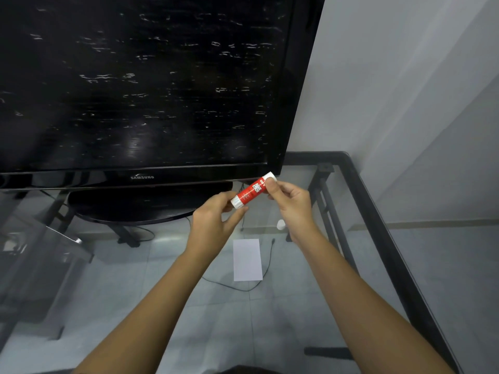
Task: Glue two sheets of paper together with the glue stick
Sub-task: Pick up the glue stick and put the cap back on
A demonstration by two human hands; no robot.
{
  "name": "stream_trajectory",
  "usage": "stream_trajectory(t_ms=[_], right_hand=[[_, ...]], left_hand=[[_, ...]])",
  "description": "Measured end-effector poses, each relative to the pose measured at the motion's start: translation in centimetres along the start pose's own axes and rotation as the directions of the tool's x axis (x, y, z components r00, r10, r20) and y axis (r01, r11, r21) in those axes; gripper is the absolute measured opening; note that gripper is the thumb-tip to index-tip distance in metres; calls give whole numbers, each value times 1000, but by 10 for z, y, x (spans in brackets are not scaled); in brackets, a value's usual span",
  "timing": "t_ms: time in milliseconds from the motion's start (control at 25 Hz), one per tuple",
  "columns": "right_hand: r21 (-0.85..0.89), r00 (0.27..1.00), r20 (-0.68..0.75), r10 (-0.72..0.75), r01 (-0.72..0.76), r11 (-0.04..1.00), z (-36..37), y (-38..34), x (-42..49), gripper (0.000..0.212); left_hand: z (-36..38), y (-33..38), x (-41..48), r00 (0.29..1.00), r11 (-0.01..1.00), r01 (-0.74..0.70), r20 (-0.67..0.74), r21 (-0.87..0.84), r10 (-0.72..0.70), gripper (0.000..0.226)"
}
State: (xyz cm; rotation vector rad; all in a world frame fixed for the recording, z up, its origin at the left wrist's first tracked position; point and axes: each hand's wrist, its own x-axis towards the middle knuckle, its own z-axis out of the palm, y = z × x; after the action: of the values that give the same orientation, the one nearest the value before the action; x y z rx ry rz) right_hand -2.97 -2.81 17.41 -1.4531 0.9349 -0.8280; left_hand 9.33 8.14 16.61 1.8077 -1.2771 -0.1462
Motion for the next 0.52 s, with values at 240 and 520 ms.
stream_trajectory(t_ms=[240,520], right_hand=[[-142,989,72,127,-116,983,-5,44,29,30],[-727,997,33,71,-25,686,-34,133,57,36]], left_hand=[[14,-22,5,999,999,41,-7,30,-41,36],[26,-44,11,994,993,103,33,54,-105,37]])
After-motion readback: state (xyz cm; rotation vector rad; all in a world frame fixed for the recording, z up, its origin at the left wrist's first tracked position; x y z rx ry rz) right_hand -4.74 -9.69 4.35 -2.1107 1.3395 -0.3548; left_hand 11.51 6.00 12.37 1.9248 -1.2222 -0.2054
